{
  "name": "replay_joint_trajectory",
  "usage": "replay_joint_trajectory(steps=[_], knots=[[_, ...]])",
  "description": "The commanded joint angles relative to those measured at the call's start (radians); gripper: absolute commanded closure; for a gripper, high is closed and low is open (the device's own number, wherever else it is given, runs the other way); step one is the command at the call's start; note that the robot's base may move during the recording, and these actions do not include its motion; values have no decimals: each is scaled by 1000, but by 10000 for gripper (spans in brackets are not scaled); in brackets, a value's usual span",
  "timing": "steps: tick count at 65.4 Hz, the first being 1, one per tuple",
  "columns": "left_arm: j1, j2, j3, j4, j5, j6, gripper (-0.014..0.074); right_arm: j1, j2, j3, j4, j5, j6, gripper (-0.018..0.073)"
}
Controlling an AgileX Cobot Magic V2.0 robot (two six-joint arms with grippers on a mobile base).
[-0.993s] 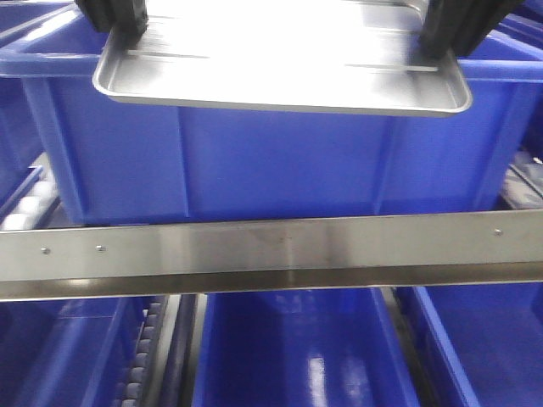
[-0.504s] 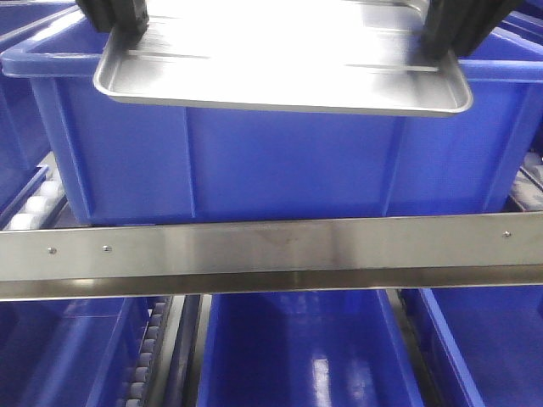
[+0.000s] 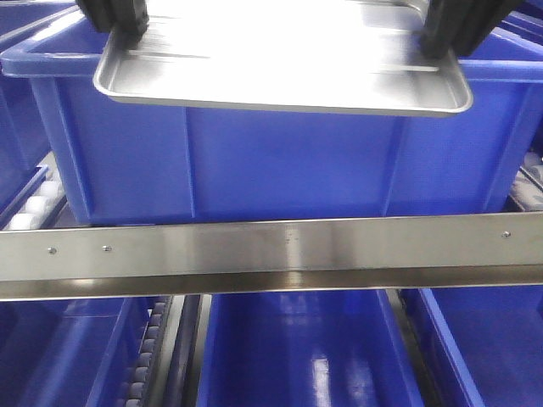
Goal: Grab silver tray and place in blue box
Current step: 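Position the held tray above the open blue bin, then lower the tray into the blue bin and open both grippers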
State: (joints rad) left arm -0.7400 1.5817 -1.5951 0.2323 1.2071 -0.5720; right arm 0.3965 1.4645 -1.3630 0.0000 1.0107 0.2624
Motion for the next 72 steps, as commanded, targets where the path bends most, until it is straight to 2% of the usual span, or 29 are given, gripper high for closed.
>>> replay_joint_trajectory(steps=[1, 54, 63, 72], knots=[[-5, -39, -23, 27, 12, 38, 701, -4, -40, -40, -31, -61, -18, 502], [-5, -39, -35, 32, -12, 38, 701, -4, -41, -49, -36, -33, -19, 502], [-5, -39, -90, 34, -16, 38, 701, -4, -45, -115, -41, -6, -35, 502], [-3, -39, -174, 66, -89, 40, 701, -4, -45, -238, -41, 22, -63, 502]])
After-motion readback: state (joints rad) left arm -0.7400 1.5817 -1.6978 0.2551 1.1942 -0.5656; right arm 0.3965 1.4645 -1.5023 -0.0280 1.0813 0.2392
